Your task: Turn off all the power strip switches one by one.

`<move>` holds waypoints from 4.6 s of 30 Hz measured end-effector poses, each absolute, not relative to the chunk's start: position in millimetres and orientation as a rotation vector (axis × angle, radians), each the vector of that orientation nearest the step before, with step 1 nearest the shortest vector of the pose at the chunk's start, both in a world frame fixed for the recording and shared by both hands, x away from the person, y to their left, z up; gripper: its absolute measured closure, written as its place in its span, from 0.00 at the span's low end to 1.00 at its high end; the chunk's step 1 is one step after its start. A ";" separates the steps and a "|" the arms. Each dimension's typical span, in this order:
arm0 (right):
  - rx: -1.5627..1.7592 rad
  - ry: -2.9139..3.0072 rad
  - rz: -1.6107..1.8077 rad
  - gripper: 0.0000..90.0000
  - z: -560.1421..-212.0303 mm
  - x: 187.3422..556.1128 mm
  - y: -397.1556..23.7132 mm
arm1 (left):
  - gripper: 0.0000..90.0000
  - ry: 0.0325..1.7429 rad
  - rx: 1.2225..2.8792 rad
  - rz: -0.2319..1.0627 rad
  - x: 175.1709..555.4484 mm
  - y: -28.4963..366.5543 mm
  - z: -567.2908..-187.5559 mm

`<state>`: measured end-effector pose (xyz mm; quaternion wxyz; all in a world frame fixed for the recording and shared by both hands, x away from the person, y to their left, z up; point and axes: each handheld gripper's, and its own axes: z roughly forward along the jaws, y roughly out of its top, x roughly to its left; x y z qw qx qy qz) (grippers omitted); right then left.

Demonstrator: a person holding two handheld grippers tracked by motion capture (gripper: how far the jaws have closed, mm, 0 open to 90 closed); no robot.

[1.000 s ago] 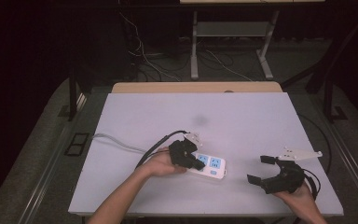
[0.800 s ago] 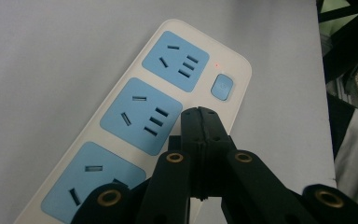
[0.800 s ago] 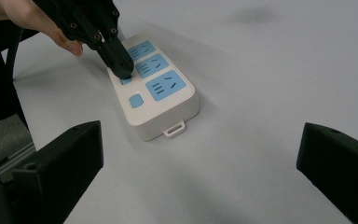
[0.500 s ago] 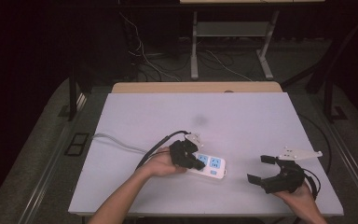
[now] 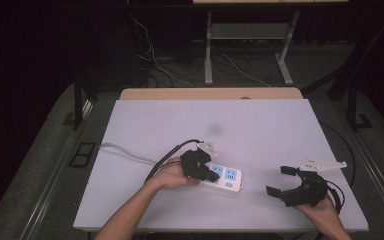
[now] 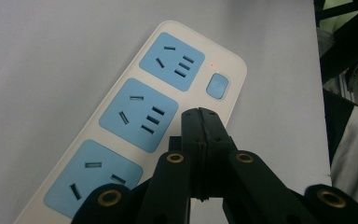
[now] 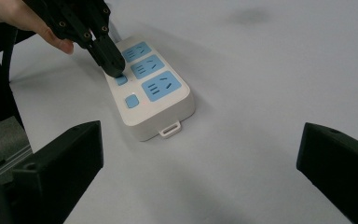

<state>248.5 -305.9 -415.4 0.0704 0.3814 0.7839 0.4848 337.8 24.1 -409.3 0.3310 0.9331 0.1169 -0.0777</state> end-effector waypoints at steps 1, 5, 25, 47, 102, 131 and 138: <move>1.148 2.358 1.459 0.00 -415.4 248.5 -305.9 | 0.99 0.306 2.441 -0.200 337.6 24.2 -409.2; 1.149 2.358 1.458 0.00 -415.5 248.5 -306.0 | 0.99 0.302 2.440 -0.193 337.4 24.6 -407.8; 1.151 2.352 1.471 0.00 -415.2 248.7 -306.7 | 0.99 0.228 2.428 -0.144 333.3 10.8 -383.7; 1.178 2.344 1.509 0.00 -414.9 249.1 -308.1 | 0.99 0.181 2.430 -0.155 329.7 -12.7 -387.5; 1.165 2.334 1.508 0.00 -413.3 246.3 -311.5 | 1.00 0.228 2.448 -0.251 336.0 -20.4 -415.1; 1.171 2.333 1.506 0.00 -414.2 247.5 -312.2 | 0.99 0.217 2.445 -0.187 329.9 -18.9 -410.0; 1.171 2.334 1.506 0.00 -414.3 247.6 -311.9 | 0.99 0.214 2.448 -0.158 326.7 -14.1 -407.0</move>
